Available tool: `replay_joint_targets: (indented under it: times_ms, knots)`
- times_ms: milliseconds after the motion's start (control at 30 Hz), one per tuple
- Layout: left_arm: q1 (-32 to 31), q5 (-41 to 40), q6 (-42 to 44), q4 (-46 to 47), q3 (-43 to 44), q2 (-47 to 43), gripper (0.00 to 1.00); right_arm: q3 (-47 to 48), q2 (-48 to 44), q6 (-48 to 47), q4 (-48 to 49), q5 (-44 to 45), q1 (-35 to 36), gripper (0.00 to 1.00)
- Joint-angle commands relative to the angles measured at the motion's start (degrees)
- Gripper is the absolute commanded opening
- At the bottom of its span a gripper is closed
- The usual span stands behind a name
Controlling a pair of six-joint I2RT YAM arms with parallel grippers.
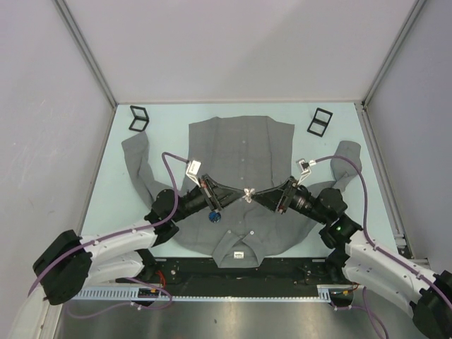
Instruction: Remove the brooch from the garment
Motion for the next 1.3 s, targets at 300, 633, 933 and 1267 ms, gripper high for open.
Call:
replay_joint_targets:
  times_ms: [300, 633, 933, 1267]
  knots:
    - [-0.4, 1.2, 0.8, 0.6, 2.9, -0.9, 0.0, 1.5, -3.4, -4.7, -0.2, -4.6, -1.1, 0.49]
    - [-0.4, 3.7, 0.6, 0.8, 2.9, -0.4, 0.0, 1.5, -3.0, -3.8, 3.1, -4.4, -3.6, 0.35]
    - [-0.4, 4.7, -0.9, 3.8, 3.3, 1.6, 0.0, 1.5, 0.9, -2.2, 8.2, -7.4, -3.4, 0.28]
    - [-0.3, 4.1, 0.0, 1.0, 4.6, 1.4, 0.0, 1.5, -0.6, -4.1, 7.2, -7.8, -2.0, 0.0]
